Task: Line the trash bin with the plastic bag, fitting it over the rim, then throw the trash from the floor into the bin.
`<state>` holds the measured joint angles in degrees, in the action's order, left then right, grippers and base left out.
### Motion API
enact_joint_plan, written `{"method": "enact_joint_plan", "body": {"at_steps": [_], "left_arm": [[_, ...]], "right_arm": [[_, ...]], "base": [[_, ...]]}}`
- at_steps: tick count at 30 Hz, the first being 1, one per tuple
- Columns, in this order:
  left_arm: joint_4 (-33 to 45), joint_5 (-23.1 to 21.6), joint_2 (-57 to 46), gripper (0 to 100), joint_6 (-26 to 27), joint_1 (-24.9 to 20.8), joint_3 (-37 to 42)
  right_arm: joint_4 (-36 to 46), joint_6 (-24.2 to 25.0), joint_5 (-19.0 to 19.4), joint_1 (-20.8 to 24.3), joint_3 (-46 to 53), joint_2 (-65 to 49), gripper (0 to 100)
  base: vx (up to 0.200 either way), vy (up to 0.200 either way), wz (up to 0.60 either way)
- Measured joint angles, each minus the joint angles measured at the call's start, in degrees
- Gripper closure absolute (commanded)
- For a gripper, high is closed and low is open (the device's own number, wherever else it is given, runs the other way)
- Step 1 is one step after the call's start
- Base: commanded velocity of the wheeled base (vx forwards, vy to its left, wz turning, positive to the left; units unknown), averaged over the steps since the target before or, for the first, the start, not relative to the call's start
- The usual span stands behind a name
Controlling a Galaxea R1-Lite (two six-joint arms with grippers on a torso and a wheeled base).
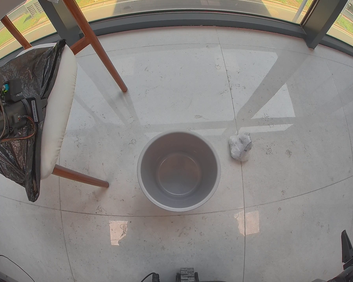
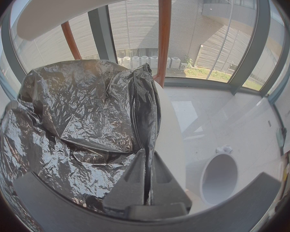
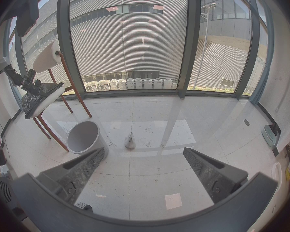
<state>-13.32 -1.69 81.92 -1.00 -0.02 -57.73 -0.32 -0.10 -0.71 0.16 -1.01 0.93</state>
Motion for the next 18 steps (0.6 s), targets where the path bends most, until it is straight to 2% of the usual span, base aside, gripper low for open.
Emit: {"method": "enact_joint_plan", "body": {"at_steps": [6, 18], "left_arm": [[0.6, -5.47, -0.67, 100, -5.46, 1.4, -0.52], [0.22, -15.17, -1.0, 100, -21.96, 2.0, -0.94]], "right_arm": [[-0.01, -0.04, 0.02, 0.0, 0.0, 0.0, 0], [0.0, 0.0, 0.0, 0.05, 0.0, 0.0, 0]], "base": [[0.0, 0.0, 0.0], [0.0, 0.0, 0.0]]}}
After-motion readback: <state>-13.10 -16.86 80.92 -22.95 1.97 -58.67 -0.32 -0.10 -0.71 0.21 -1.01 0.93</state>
